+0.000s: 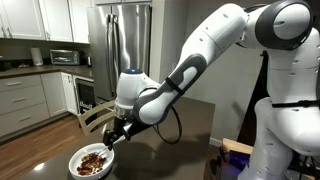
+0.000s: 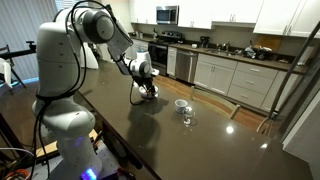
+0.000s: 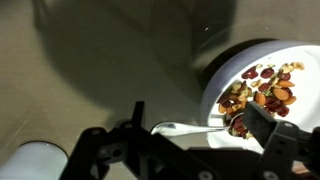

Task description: Use the spoon to move some of the object from the bowl to the white cup

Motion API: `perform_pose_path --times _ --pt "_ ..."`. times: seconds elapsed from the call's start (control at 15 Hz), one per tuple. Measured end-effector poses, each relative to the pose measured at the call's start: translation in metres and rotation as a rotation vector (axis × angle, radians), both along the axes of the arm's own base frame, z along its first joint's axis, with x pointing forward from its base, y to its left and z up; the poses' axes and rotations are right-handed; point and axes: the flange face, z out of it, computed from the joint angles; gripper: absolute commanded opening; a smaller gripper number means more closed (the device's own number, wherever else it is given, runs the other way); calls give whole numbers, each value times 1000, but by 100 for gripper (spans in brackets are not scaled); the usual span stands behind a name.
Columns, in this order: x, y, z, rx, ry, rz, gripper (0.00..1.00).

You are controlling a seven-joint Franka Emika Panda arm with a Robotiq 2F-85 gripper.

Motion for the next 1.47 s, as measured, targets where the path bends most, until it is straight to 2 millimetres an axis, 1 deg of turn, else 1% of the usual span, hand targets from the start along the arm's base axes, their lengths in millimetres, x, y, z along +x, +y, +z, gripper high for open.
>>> perform_pose_path --times 0.4,0.53,0.67,0.87,1.13,1.33,1.47 --pt "-6 -27 1 162 -39 -48 100" --pt "-8 -31 0 216 -39 -53 100" --pt "-9 -30 1 263 -37 -51 100" --pt "-12 -24 9 315 -49 -28 100" --pt "-16 -11 31 350 -84 18 100" --pt "-21 4 47 405 -88 41 100" --pt "-23 16 53 456 -67 53 100"
